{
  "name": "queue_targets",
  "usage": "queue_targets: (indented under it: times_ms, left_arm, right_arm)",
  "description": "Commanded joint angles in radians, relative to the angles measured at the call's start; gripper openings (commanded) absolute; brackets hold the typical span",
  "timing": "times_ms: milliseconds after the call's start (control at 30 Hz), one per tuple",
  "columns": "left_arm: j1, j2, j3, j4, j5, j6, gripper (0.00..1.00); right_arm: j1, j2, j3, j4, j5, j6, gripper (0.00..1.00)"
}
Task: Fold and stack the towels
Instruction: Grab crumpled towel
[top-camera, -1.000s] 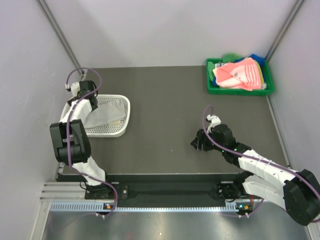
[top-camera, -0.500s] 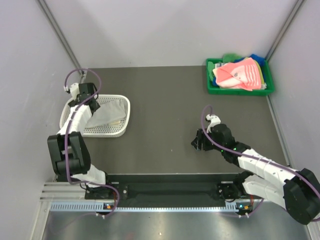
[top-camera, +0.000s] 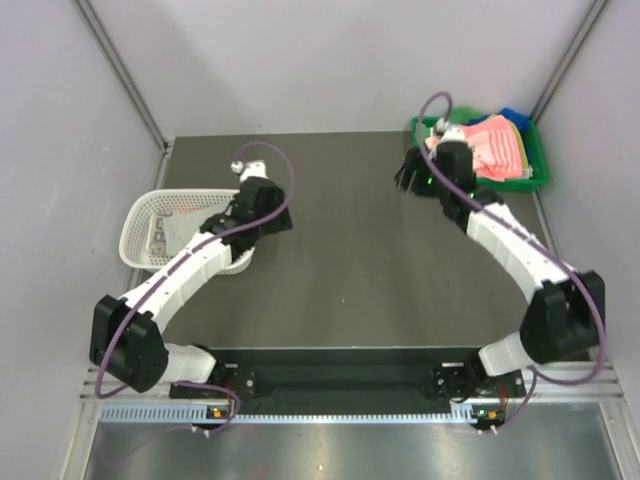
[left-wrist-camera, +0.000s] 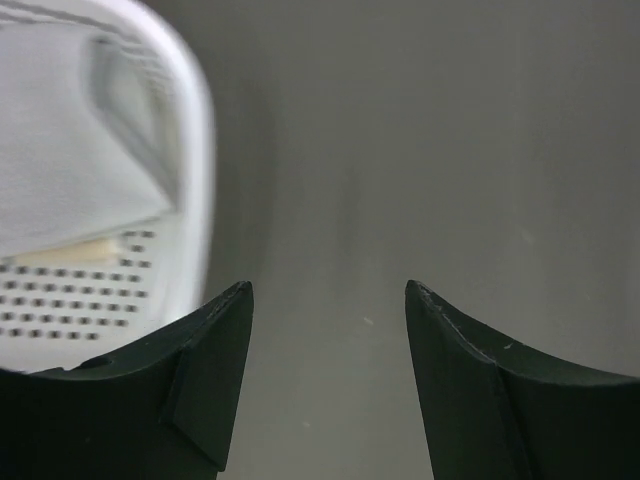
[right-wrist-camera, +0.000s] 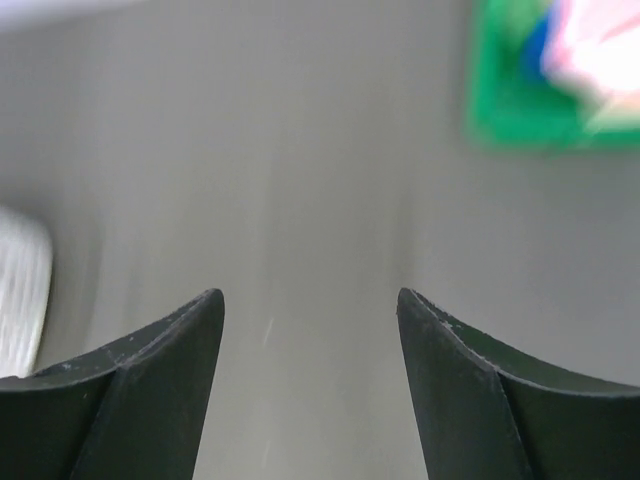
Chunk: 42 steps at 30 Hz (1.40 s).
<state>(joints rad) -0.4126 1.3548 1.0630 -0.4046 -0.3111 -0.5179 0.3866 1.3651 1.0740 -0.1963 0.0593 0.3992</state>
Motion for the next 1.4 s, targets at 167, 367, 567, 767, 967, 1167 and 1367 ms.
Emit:
queue_targets:
  times_ms: [167, 367, 567, 767, 967, 1167, 1367]
  left_arm:
    - [-0.276, -0.056, -0.018, 0.007, 0.096, 0.051, 0.67]
    - [-0.296, -0.075, -0.024, -0.013, 0.124, 0.078, 0.67]
    - [-0.298, -0.051, -0.002, -0.026, 0.129, 0.107, 0.67]
    - [-0.298, -0.028, 0.020, -0.036, 0.119, 0.114, 0.66]
    - [-0.298, -0.023, 0.032, -0.048, 0.125, 0.105, 0.64]
    - [-0.298, -0.026, 0.034, -0.056, 0.110, 0.107, 0.62]
    - [-0.296, -0.022, 0.038, -0.053, 0.113, 0.104, 0.60]
  right_arm:
    - [-0.273, 0.513, 0.611, -0.048, 0.106, -0.053, 0.68]
    - [-0.377, 0.779, 0.848, -0.023, 0.175, -0.060, 0.69]
    - [-0.454, 0.954, 0.971, 0.009, 0.116, -0.099, 0.76]
    - [-0.466, 0.962, 0.914, 0.092, 0.113, -0.080, 0.58]
    - [-0.469, 0.905, 0.863, 0.126, 0.126, -0.056, 0.27]
    - [-0.471, 0.783, 0.817, 0.106, 0.149, -0.066, 0.03]
    - [-0.471, 0.608, 0.733, 0.107, 0.159, -0.069, 0.00]
